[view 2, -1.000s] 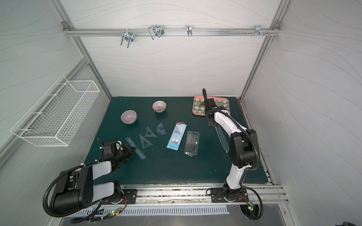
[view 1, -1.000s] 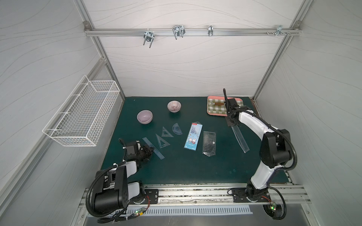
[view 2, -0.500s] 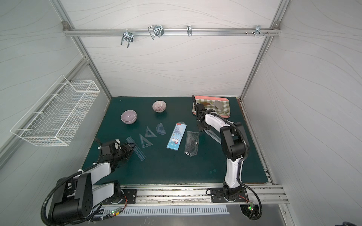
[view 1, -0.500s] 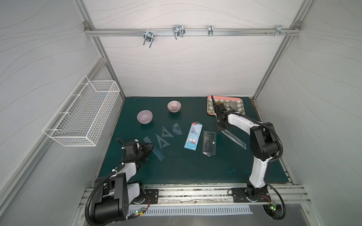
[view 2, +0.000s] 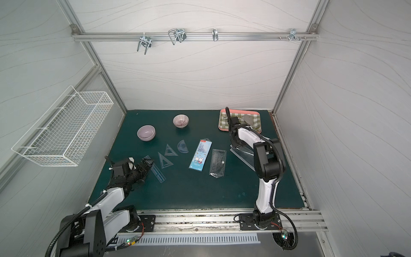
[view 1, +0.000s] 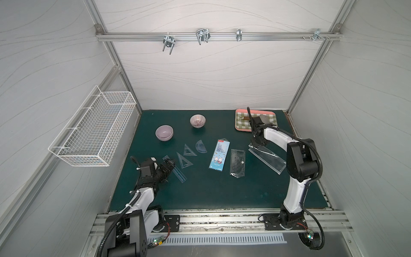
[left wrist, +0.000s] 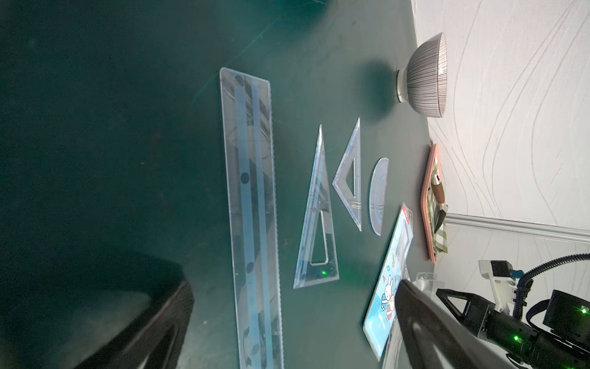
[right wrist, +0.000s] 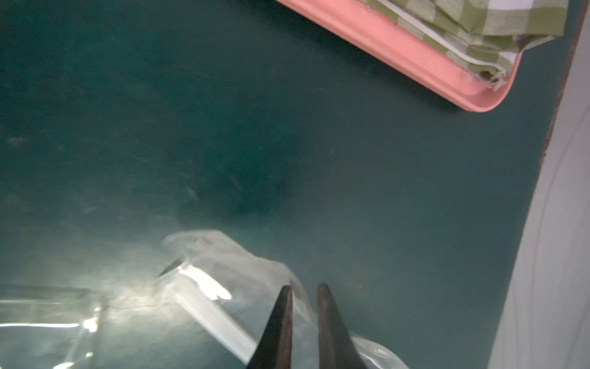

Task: Open the ruler set and take out the ruler
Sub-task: Place the ruler set bag at the center of the board, then pick up the ruler set bag from the center of the board.

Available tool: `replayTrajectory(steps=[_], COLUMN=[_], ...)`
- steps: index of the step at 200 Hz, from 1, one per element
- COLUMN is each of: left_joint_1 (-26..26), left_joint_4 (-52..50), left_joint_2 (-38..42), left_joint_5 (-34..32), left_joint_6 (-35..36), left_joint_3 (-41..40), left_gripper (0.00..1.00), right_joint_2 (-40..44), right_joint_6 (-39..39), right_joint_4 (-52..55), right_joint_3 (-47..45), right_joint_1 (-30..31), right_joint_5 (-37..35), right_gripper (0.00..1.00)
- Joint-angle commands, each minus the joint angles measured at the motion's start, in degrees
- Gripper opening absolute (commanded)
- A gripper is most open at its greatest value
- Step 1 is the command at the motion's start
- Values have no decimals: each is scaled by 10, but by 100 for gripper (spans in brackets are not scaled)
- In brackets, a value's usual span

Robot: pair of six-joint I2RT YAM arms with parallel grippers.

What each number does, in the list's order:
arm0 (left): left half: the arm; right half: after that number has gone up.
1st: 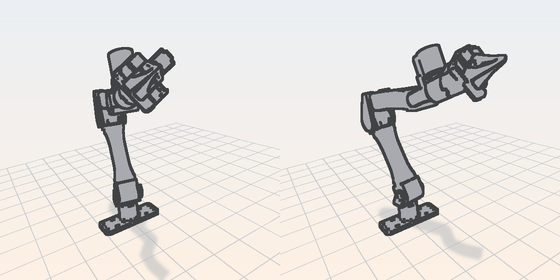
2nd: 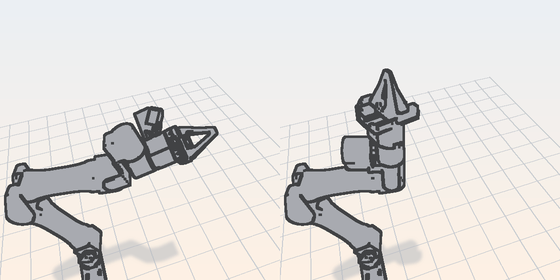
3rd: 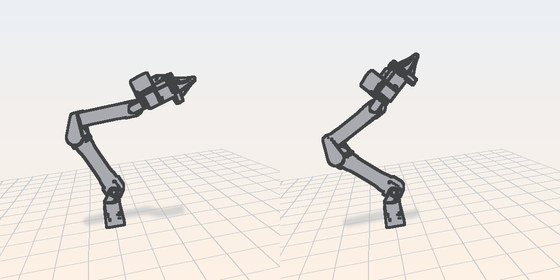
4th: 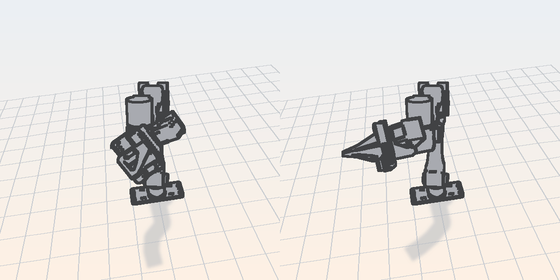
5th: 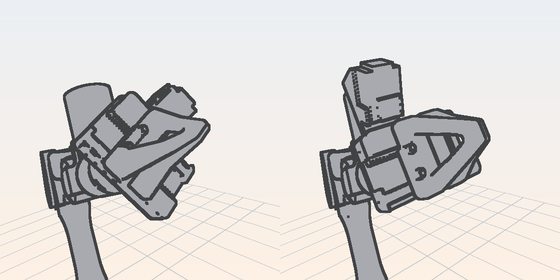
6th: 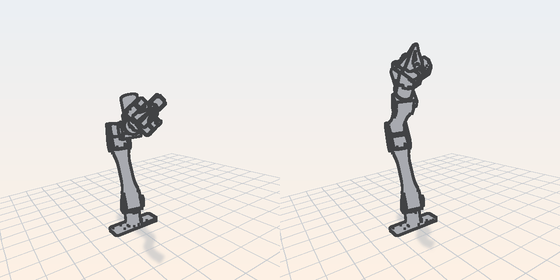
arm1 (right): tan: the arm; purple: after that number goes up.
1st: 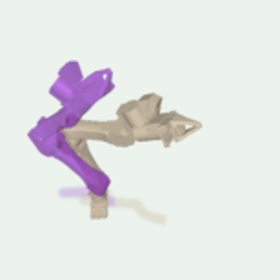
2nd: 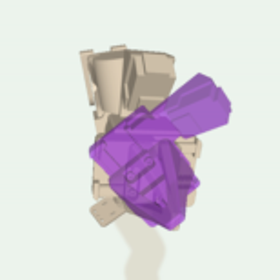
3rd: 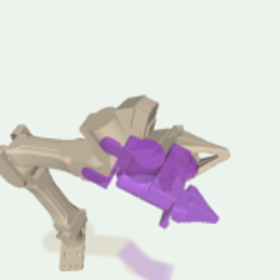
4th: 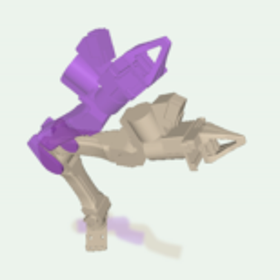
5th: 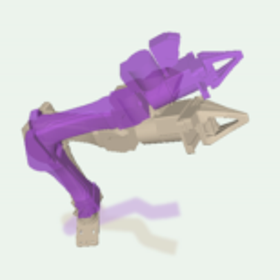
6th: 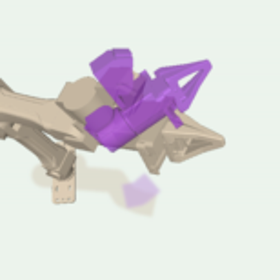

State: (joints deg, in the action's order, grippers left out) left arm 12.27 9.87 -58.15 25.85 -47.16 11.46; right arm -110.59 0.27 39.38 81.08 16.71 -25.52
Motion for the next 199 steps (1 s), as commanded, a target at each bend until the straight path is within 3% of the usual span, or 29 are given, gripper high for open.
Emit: replayTrajectory(steps=[1, 17, 34, 65, 105, 144, 199], left_joint_1=[1, -8, -40, -120, -181, -258, -331], left_joint_4=[-23, -35, -60, -76, -23, -24, -30], left_joint_2=[14, 24, 33, 19, -50, -165, -320], left_joint_5=[3, 11, 5, -12, 17, 20, -3], left_joint_6=[-5, 4, 26, 65, 85, 138, 177], left_joint_3=[26, 44, 74, 128, 170, 247, 348], left_gripper=[100, 100, 100, 100, 99, 80, 56], right_joint_2=[40, 62, 85, 121, 93, 42, -64], right_joint_6=[2, 3, 1, -12, -41, -99, -147], right_joint_4=[19, 15, 13, -15, -64, -146, -182], right_joint_3=[-7, -8, -8, -19, -25, -30, 32], right_joint_1=[-12, -12, -10, -7, 4, 13, 41], right_joint_5=[-26, -25, 1, 149, 327, 455, 496], right_gripper=[34, 45, 49, 52, 54, 52, 47])
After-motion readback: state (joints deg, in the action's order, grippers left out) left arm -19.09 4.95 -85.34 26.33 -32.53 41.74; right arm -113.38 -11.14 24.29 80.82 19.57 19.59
